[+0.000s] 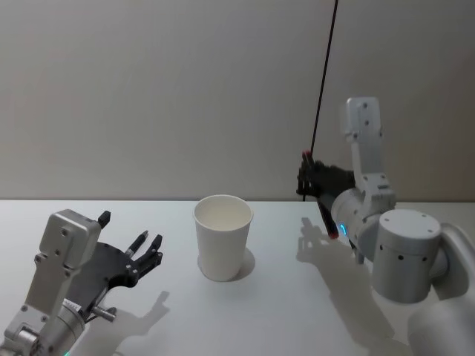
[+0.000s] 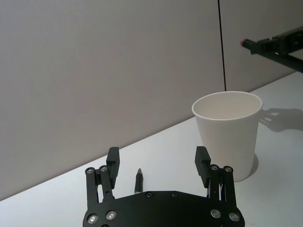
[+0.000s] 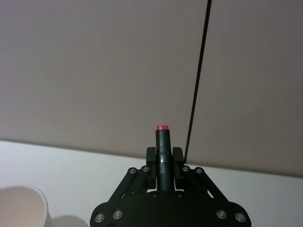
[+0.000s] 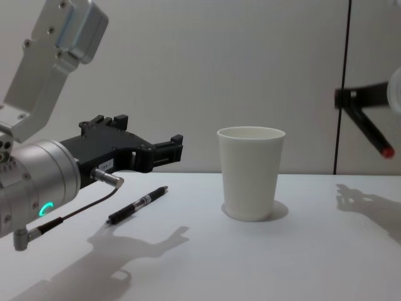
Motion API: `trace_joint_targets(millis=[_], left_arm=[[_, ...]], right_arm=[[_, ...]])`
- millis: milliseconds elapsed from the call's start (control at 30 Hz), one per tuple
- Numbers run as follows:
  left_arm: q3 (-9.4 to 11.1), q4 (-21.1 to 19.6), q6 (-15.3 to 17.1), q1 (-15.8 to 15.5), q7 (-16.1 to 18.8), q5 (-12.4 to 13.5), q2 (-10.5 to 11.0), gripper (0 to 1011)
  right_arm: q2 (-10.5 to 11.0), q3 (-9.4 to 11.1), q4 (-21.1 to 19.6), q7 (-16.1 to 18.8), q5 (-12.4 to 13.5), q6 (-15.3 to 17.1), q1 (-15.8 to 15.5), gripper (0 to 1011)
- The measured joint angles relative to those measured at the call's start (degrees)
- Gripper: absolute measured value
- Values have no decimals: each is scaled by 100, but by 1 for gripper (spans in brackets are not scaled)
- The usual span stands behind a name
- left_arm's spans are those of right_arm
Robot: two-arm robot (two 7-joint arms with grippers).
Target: Place the pen into the pen holder.
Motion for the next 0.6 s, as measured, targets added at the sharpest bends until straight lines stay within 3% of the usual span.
trace_joint_targets(millis=[333,600], left_arm=[[0,0,0,0,0,0,0,1003],[0,0,0,0,0,0,0,1003]], right_arm=[[-110,78,-79,46,-37,-805,85,202],[-139,28,-30,118,-134,-1199,89,202]])
